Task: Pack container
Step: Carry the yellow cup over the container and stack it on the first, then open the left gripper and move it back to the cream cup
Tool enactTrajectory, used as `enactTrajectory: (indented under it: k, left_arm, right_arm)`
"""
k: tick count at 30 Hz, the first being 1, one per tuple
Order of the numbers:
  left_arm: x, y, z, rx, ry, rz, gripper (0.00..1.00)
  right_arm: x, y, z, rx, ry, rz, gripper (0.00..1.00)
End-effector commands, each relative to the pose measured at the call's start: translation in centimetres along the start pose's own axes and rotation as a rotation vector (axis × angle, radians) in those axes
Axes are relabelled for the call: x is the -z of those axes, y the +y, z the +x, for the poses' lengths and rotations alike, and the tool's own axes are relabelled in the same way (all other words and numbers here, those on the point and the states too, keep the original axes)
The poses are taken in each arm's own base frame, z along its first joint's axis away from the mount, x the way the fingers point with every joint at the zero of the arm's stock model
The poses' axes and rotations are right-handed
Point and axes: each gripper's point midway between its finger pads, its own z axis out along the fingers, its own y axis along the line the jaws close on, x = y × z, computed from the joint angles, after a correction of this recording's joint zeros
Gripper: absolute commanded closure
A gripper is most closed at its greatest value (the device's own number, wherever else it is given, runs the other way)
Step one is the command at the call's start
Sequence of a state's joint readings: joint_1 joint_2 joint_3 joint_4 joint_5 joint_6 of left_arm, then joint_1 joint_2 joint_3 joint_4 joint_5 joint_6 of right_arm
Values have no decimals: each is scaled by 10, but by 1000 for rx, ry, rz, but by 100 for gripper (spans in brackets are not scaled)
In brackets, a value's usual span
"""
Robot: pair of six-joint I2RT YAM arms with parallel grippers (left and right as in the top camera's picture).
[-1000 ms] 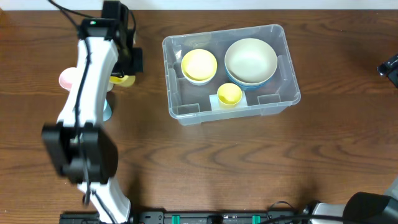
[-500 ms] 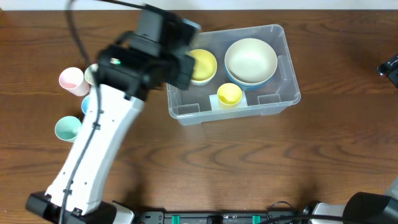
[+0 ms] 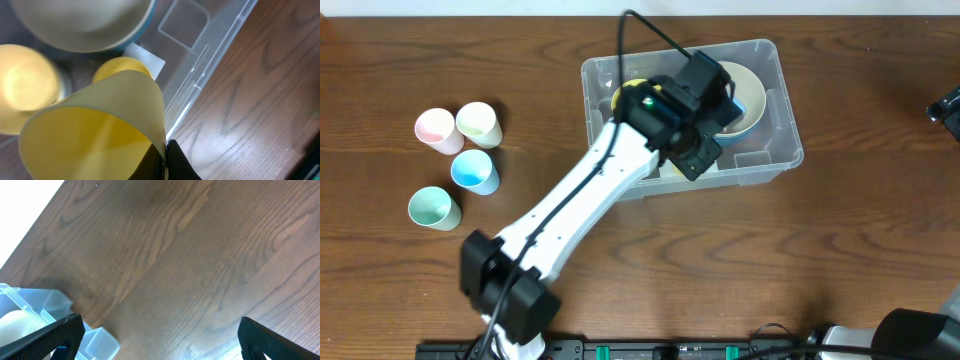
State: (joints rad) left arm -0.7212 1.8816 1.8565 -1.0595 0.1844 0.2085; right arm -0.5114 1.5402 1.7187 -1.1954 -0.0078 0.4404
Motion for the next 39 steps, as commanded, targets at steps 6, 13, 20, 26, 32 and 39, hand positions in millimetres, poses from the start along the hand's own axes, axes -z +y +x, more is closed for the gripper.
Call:
enactTrajectory:
  k: [6,13,20,26,32,39]
  left_arm:
    - [-34,14,8,-23,81,-57,94]
    - [-36,20,3,-26,65,-90,94]
    - [-35,22,1,-26,56,-99,38]
    - [1,41,0,39,10,-214,38]
    - [91,108,7,261,-155,-445,36]
    - [159,232,69,680,-258,-637,27]
  right_arm:
    - [0,-4,-1,-22,0,7,1]
    - [0,-4,-1,-22,0,7,1]
    - [0,-4,-1,-21,1,7,1]
    - [0,-4,-1,-21,0,7,1]
    - [0,-4,-1,-21,1,7,1]
    - [0,-4,-1,-22,0,7,1]
